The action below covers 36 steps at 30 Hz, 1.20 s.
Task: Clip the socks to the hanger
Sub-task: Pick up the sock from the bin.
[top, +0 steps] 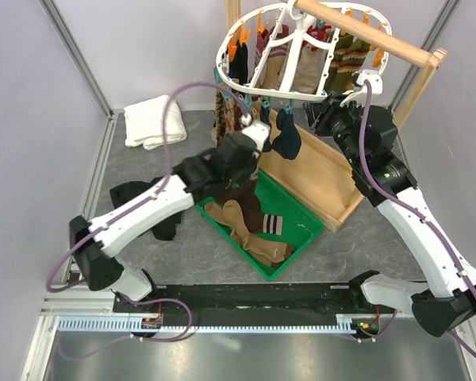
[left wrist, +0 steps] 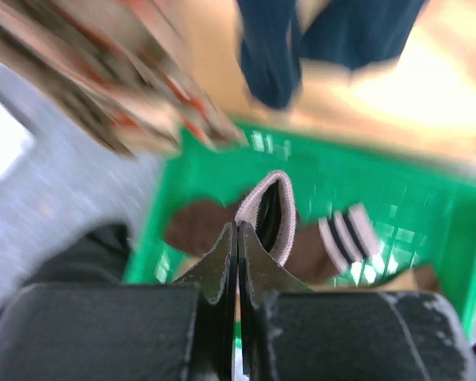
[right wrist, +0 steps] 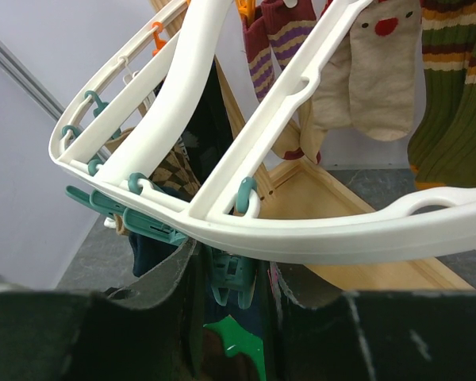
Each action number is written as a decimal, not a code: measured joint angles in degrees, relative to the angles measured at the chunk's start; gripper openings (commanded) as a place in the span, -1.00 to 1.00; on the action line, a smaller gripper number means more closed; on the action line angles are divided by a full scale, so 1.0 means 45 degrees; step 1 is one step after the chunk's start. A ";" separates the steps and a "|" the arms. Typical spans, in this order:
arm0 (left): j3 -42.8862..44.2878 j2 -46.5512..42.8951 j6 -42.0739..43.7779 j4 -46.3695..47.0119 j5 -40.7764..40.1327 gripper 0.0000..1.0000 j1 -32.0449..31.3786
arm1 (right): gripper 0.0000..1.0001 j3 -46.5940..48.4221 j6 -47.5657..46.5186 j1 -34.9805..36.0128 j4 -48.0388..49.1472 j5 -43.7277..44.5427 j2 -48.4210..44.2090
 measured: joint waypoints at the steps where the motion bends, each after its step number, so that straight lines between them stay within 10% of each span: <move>1: -0.0738 0.0282 -0.0282 0.0194 0.0204 -0.97 0.0005 | -1.00 0.0000 0.0010 0.0000 0.0005 -0.0015 0.0000; 11: -0.3036 0.4075 -0.1452 0.1195 0.1938 -0.97 -0.0117 | -1.00 -0.0243 0.0039 0.0000 0.0301 -0.0049 -0.0068; 36: -0.3575 0.4809 -0.1093 0.1214 0.3847 -0.43 -0.0845 | -1.00 -0.0427 0.0039 -0.0058 0.0568 -0.0092 -0.0083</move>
